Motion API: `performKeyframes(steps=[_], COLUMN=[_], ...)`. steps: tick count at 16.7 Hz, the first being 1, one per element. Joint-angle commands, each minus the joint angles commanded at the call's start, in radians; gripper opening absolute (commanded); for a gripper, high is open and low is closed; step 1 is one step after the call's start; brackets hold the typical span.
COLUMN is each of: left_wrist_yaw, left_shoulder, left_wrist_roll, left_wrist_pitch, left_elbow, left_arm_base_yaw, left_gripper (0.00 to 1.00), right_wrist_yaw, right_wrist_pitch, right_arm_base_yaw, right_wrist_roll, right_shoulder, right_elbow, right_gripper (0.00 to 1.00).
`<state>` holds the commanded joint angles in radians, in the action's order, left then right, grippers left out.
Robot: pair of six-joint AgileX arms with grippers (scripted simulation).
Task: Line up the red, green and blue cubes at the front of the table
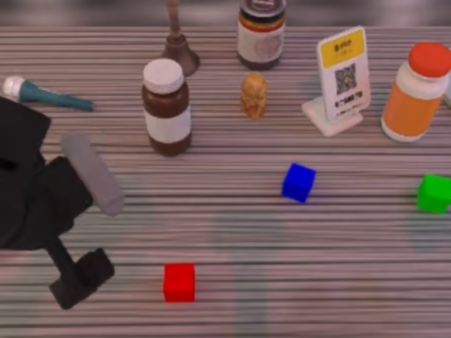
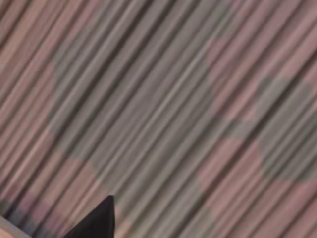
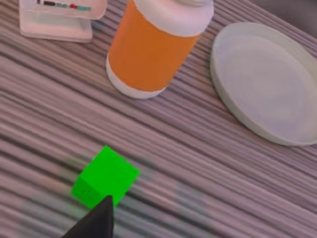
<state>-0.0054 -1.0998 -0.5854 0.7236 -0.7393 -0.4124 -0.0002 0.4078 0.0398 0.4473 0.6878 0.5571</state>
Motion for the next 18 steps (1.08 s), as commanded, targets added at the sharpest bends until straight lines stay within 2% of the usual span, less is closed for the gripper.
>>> performKeyframes(steps=[5, 9, 14, 18], left_wrist_yaw=[-0.008, -0.006, 0.003, 0.005], left_shoulder=[0.490, 0.804, 1.038, 1.100], left_wrist_roll=[0.230, 0.392, 0.546, 0.585], left_wrist_pitch=[-0.266, -0.468, -0.672, -0.724], left_elbow=[0.382, 0.598, 0.722, 0.739], left_arm_base_yaw=[0.206, 0.327, 0.415, 0.432], left_gripper=[1.00, 1.00, 1.00, 1.00], right_wrist_yaw=[0.006, 0.008, 0.004, 0.001], right_wrist_pitch=[0.297, 0.499, 0.655, 0.687], right_arm_base_yaw=[0.027, 0.046, 0.062, 0.066], right_wrist_roll=[0.314, 0.531, 0.711, 0.752], right_shoulder=[0.571, 0.933, 1.210, 1.273], right_elbow=[0.370, 0.633, 0.871, 0.927], right_gripper=[1.00, 1.00, 1.00, 1.00])
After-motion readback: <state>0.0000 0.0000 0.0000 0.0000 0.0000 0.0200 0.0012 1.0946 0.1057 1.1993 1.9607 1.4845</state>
